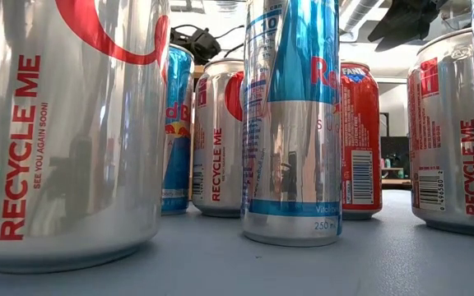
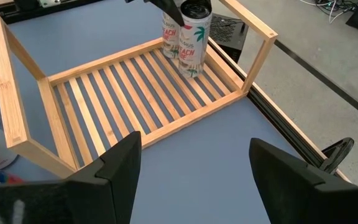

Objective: Place canned beverage on shelf
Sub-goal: Put the right white soda can on the shelf aligned with the other white soda can

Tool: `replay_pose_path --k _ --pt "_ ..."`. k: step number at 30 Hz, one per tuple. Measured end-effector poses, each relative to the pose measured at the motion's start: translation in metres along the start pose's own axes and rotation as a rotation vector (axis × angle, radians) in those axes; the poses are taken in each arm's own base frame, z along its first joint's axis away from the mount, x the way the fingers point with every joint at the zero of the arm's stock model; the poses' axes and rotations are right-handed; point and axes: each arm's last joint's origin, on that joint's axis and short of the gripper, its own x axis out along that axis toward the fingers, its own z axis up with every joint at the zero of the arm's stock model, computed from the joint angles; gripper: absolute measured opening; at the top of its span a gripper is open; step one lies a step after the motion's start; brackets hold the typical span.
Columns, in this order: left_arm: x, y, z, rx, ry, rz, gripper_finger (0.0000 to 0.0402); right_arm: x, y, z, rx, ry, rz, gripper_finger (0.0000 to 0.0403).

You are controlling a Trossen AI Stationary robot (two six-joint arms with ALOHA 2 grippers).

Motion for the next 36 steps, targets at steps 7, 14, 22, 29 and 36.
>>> replay_pose_path --k 7,14,22,29,36 --pt "-0.001 0.003 -0.001 -0.045 0.0 -0.001 0.0249 0.0 0.0 0.0 0.0 0.001 0.0 0.0271" --pt "-0.002 0.005 -0.004 -0.07 0.012 0.001 0.0249 0.0 0.0 -0.001 -0.005 0.015 -0.003 0.0271" --pt "-0.003 0.006 -0.006 -0.06 0.023 -0.005 0.0249 0.0 0.0 -0.002 -0.008 0.024 -0.005 0.0271" --pt "-0.002 0.004 -0.012 -0.06 0.04 -0.024 0.0249 0.0 0.0 -0.002 -0.008 0.024 -0.005 0.0271" --pt "-0.002 0.004 -0.012 -0.045 0.039 -0.022 0.0249 0.0 0.0 -0.002 -0.008 0.024 -0.005 0.0271"
